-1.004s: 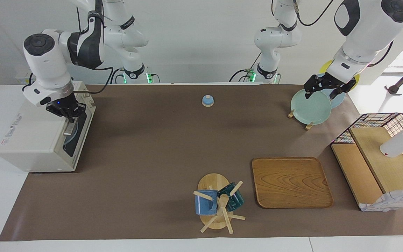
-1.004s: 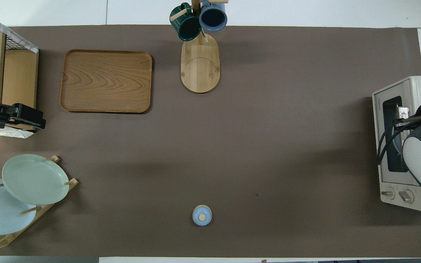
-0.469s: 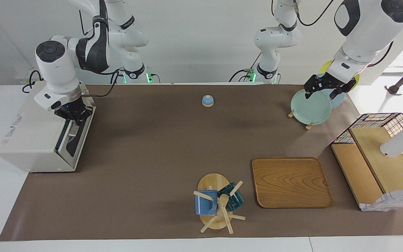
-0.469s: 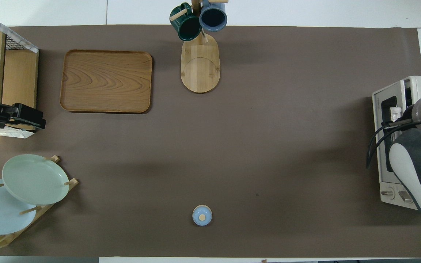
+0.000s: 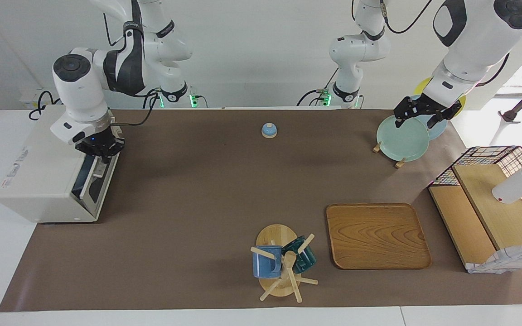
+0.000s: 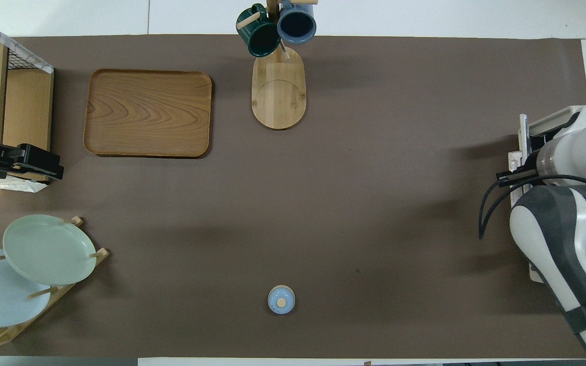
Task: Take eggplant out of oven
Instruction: 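Reach the right gripper into the toaster oven toward the plate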
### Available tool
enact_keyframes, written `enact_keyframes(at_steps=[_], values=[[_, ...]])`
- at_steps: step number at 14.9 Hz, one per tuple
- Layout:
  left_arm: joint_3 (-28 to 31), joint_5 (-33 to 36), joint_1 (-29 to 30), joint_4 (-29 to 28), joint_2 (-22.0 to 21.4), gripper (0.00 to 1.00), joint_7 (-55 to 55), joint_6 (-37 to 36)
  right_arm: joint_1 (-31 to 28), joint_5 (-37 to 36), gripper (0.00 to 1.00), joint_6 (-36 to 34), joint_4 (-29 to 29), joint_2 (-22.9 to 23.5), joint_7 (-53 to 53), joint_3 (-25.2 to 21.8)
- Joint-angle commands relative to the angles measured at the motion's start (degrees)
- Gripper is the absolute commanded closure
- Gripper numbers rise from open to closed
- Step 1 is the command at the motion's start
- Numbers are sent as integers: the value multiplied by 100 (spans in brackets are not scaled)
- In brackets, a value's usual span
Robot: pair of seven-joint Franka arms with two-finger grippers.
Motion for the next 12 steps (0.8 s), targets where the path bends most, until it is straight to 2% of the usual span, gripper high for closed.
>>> enact_keyframes(at_steps=[1, 3, 9, 12], values=[[-38, 114, 36, -10, -30, 0, 33, -48, 84, -59, 100, 851, -292, 397, 389, -58], [-30, 105, 36, -10, -30, 0, 42, -48, 278, -59, 100, 1063, -469, 388, 644, -58], [-30, 114, 45, -10, -38, 0, 42, -101, 296, -24, 100, 1459, -636, 581, 891, -58], [-30, 114, 45, -10, -38, 0, 42, -101, 409, 318, 100, 1529, -768, 608, 909, -58]])
